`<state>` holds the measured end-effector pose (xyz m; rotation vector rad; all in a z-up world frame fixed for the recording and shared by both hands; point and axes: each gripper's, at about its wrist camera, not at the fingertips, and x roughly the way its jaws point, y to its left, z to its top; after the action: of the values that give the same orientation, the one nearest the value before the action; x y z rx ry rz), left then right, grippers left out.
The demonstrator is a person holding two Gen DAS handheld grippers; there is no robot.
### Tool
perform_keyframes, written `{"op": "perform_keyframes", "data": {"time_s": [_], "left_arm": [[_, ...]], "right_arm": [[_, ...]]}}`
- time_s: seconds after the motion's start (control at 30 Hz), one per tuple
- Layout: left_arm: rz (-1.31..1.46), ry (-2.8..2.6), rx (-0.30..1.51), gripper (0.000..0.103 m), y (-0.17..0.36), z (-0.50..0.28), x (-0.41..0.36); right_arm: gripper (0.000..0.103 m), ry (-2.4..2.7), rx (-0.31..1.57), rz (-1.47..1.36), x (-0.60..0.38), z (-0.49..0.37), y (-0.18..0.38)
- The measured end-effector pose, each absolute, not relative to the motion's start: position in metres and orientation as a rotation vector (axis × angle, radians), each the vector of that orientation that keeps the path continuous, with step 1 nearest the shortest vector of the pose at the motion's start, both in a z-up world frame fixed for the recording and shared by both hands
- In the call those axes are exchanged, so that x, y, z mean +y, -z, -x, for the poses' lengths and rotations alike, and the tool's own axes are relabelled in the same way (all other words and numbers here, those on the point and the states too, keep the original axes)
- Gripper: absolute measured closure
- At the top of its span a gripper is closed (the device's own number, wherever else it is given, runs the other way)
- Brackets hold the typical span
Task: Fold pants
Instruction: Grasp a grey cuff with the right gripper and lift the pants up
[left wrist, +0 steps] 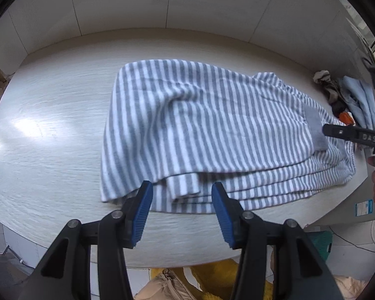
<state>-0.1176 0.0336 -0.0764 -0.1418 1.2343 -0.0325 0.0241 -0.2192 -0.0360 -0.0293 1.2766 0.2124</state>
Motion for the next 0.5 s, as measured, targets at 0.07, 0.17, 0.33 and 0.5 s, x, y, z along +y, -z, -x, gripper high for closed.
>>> {"op": "perform_keyframes", "data": {"time_s": [0.07,0.17,0.33,0.5], "left_arm": [[0.136,0.018,1.228,0.052,0.081,0.115,0.03],[0.127,-0.027,1.221,0.052,0.086,0.113,0.031],[0.179,-0.09,1.228,0.052,0.095,0.113,0.041],[0.223,-0.113,1.228,0.052,0.098,0.12,0.048]], "right_arm": [[0.034,-0.234,1.287,0.048,-0.214,-0.028,0.04],[0.054,-0.283,1.296,0.076,-0.202,-0.031,0.041],[0.093,-0.381,1.285,0.159,-0.183,-0.029,0.032],[0.094,-0.473,1.192,0.14,-0.176,-0.02,-0.013]]}}
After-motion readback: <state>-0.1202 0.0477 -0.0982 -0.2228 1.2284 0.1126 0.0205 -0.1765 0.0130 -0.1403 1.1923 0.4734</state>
